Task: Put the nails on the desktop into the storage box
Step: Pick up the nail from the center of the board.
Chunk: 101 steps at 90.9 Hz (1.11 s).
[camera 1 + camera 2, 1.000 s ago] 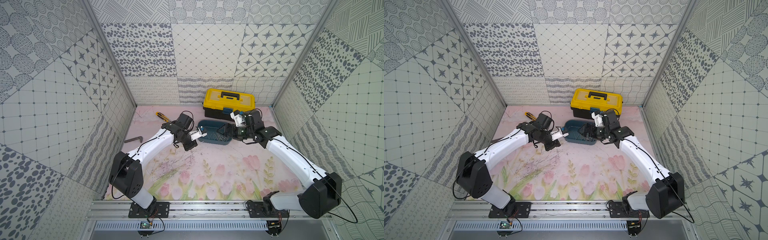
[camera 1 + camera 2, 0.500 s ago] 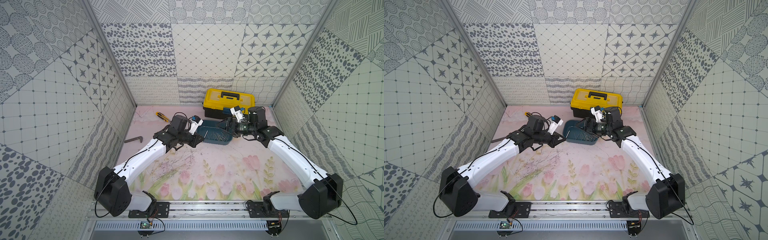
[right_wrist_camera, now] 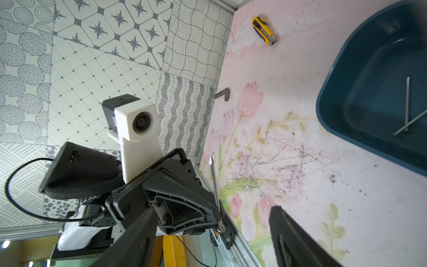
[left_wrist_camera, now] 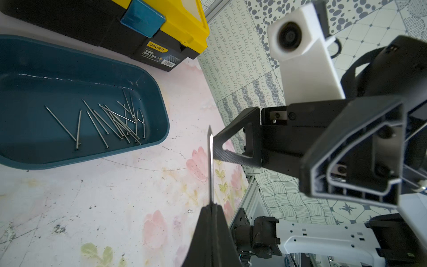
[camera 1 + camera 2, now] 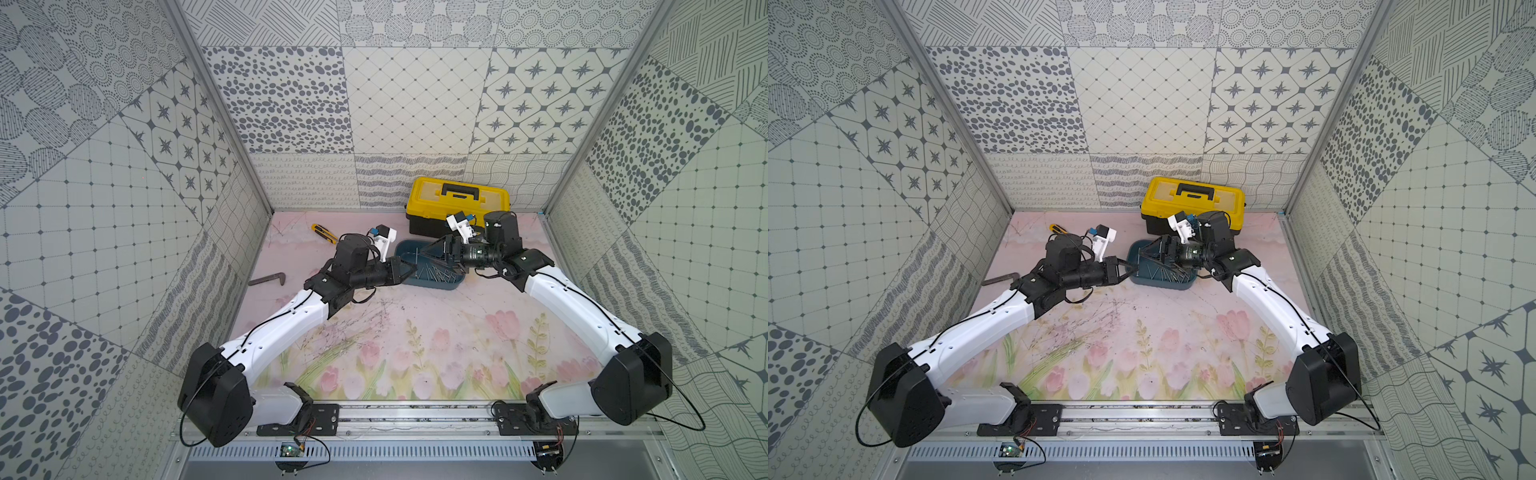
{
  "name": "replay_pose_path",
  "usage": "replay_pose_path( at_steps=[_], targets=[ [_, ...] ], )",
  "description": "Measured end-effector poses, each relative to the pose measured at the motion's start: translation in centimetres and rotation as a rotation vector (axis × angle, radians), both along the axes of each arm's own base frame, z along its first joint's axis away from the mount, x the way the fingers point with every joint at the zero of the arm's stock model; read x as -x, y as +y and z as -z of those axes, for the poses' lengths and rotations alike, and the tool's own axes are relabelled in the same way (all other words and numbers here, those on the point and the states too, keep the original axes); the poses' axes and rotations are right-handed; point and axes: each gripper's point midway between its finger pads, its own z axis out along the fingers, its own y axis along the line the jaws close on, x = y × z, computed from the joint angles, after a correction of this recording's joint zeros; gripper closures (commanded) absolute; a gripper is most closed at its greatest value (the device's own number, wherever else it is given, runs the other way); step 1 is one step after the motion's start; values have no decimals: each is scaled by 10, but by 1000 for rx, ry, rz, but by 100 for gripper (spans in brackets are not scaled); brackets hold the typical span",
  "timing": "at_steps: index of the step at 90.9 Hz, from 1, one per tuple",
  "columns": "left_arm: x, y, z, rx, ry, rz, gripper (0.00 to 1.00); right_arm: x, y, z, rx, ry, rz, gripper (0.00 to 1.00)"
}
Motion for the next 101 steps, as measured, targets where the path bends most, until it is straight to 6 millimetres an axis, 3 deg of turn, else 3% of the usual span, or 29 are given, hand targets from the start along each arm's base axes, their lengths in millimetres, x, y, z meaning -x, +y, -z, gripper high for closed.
replay_pose_path(
  at_steps=[35,66,101],
  targets=[
    [8,-5,-20,118,33,-2,100,-5,14,-2,-37,1,-13,40],
    [14,-6,-19,157,64,1,100,-8,22,-2,-58,12,-13,53],
    [16,-8,-21,172,79,13,100,-2,33,-7,-73,-3,-32,90]
  ],
)
